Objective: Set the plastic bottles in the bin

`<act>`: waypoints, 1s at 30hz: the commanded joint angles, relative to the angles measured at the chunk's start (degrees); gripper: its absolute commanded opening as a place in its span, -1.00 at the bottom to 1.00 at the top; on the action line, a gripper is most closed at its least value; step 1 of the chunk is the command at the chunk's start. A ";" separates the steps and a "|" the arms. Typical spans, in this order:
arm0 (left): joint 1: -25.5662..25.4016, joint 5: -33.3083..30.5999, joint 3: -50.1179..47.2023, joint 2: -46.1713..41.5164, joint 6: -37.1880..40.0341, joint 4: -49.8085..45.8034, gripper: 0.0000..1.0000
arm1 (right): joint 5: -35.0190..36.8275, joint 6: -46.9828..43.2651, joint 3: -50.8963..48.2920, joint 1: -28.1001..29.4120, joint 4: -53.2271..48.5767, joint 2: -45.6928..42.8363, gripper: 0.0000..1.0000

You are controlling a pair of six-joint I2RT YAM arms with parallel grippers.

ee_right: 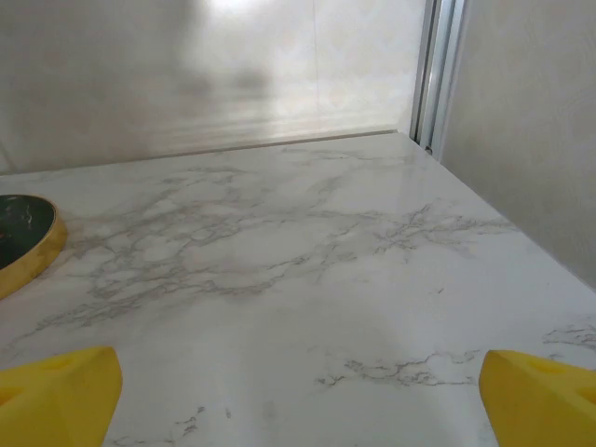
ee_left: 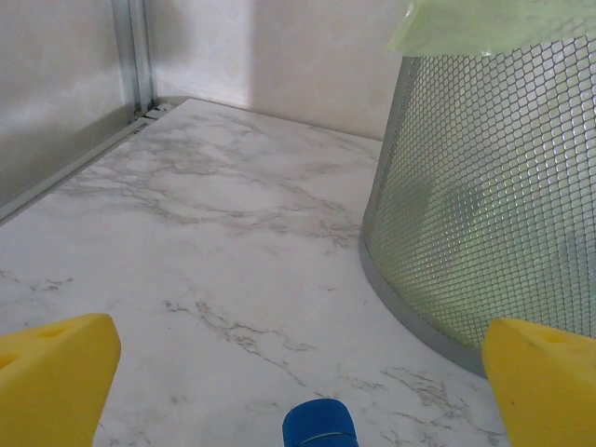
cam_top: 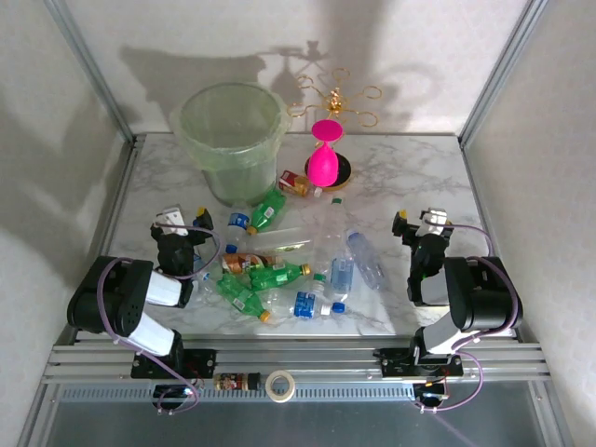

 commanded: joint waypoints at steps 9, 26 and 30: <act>0.34 -0.26 0.85 0.17 0.40 0.46 0.99 | -0.21 0.20 -0.09 -0.04 2.52 0.33 0.98; 0.69 0.29 1.00 0.10 0.29 0.14 0.99 | -0.39 0.31 0.08 0.03 2.17 0.33 0.98; 0.69 0.29 1.02 0.21 0.21 0.10 0.99 | -0.35 0.35 0.09 0.00 2.16 0.32 0.97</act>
